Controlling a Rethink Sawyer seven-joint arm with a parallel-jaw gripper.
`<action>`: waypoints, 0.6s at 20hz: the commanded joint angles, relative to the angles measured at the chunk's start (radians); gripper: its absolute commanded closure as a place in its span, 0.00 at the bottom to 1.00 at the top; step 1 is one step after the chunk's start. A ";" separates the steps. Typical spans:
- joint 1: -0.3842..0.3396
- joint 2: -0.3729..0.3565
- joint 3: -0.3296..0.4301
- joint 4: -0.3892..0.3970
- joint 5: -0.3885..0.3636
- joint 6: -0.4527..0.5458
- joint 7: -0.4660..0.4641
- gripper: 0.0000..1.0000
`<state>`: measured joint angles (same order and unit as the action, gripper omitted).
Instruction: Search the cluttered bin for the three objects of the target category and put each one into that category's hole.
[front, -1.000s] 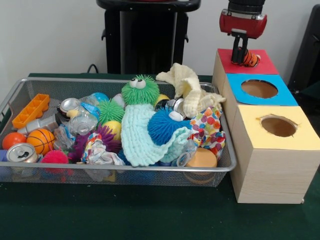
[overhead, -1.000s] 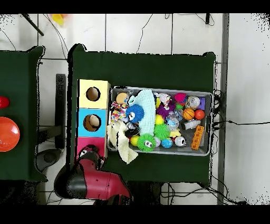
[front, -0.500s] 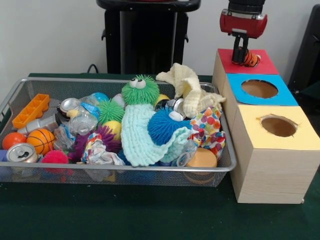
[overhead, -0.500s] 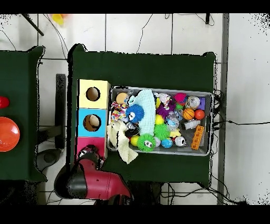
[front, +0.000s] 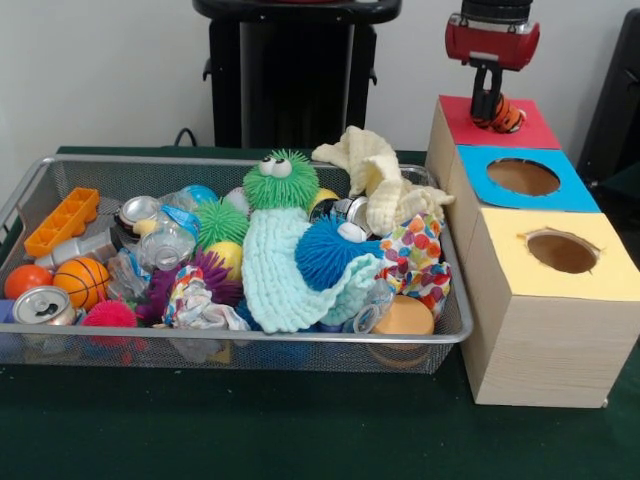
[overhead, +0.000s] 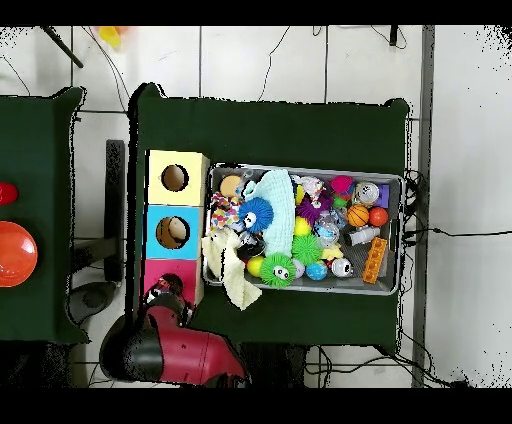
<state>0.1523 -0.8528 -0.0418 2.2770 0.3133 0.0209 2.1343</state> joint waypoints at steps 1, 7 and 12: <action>-0.014 0.008 0.213 0.102 0.091 0.028 0.300 1.00; -0.010 0.012 0.236 0.119 0.123 0.004 0.299 1.00; 0.010 0.013 0.210 0.116 0.144 0.001 0.283 1.00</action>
<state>0.1353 -0.8600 0.0000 2.3365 0.4085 -0.0138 2.1345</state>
